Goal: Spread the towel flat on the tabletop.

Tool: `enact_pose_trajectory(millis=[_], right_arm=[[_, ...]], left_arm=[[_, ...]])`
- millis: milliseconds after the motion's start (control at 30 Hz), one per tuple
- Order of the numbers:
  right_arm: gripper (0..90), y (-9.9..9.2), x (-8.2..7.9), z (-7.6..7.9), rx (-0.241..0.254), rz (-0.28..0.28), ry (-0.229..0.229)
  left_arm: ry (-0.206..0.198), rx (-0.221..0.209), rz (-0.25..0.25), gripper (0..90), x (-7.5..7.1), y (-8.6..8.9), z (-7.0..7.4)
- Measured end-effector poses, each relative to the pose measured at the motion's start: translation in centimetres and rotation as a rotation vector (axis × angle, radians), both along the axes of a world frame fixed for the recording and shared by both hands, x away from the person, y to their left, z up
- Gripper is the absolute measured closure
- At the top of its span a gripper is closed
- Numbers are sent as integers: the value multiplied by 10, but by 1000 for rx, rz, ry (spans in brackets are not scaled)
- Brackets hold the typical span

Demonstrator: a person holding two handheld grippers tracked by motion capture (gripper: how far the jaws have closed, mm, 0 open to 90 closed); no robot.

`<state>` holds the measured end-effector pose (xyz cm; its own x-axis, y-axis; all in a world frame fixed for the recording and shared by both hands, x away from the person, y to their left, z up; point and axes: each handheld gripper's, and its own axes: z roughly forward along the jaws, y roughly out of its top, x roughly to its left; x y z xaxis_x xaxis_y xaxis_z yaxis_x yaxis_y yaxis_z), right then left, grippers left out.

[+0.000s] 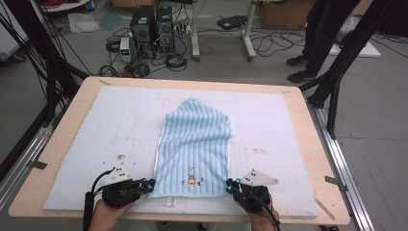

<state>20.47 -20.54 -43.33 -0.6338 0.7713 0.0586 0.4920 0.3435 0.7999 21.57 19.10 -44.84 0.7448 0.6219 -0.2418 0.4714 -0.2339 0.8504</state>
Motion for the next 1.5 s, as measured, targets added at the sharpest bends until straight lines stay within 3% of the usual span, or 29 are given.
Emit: enact_pose_trajectory(millis=[233,333,433,567,667,800,933,1033,1067,1100,1267,1333,1400,1500], right_arm=[[847,-7,-25,-2,19,1,2],[767,-8,-29,-2,5,-3,-6],[643,-11,-24,1,27,-38,-23],[466,-14,-5,5,66,-119,-38],[411,-14,11,7,82,-149,-40],[474,-6,36,7,76,-137,-16],[515,8,55,-2,11,-135,51],[528,14,63,-11,-25,-134,96],[533,16,64,-13,-44,-135,109],[538,18,63,-14,-60,-135,91],[647,16,63,-13,-71,-139,89],[738,16,63,-12,-67,-130,97],[820,18,61,-12,-69,-109,96],[836,20,56,-12,-72,-96,87]], left_arm=[[14,-16,-48,872,-21,-2,-9],[12,-30,-38,849,-20,-2,-12],[5,-46,50,568,-11,-1,-8],[-48,-46,101,462,7,2,0],[-62,-35,126,442,23,3,5],[-19,-36,154,447,44,-4,7],[39,8,148,463,59,-19,2],[84,65,144,480,65,-31,-5],[76,88,148,495,65,-34,-5],[67,97,151,520,64,-35,-4],[35,164,177,749,60,-40,-4],[34,171,163,854,59,-41,-4],[38,167,154,866,57,-40,-4],[63,140,143,869,52,-34,-4]])
